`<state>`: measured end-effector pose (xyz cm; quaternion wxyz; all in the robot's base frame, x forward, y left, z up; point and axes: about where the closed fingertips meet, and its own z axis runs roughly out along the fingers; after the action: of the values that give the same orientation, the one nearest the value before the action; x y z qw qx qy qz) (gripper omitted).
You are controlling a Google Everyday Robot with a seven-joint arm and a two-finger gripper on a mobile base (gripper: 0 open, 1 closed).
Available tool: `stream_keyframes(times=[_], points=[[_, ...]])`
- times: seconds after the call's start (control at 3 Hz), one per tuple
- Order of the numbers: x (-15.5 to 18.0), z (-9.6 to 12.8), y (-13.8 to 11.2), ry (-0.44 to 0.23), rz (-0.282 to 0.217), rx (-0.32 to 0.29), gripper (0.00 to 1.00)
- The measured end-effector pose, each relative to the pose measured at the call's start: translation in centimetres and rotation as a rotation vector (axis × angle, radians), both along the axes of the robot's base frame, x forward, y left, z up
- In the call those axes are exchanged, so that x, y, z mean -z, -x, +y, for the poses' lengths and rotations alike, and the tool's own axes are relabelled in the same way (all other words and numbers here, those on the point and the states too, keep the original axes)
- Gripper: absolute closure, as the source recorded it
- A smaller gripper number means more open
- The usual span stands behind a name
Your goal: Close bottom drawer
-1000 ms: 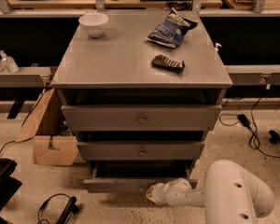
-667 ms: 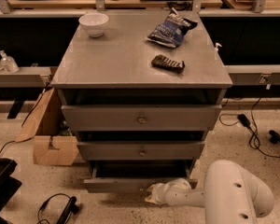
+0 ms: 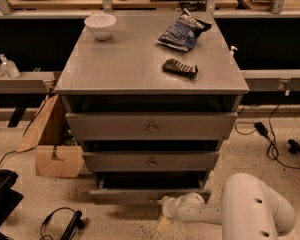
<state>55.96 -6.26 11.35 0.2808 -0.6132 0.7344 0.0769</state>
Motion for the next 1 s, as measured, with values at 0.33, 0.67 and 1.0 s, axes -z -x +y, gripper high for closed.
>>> stream_keyframes(times=[0.33,0.67,1.0], points=[[0.07,0.11,0.07,-0.001,0.001,-0.001,0.14],[0.18,0.26,0.18,-0.002,0.003,-0.003,0.45],[0.25,0.36,0.26,-0.003,0.005,-0.004,0.68]])
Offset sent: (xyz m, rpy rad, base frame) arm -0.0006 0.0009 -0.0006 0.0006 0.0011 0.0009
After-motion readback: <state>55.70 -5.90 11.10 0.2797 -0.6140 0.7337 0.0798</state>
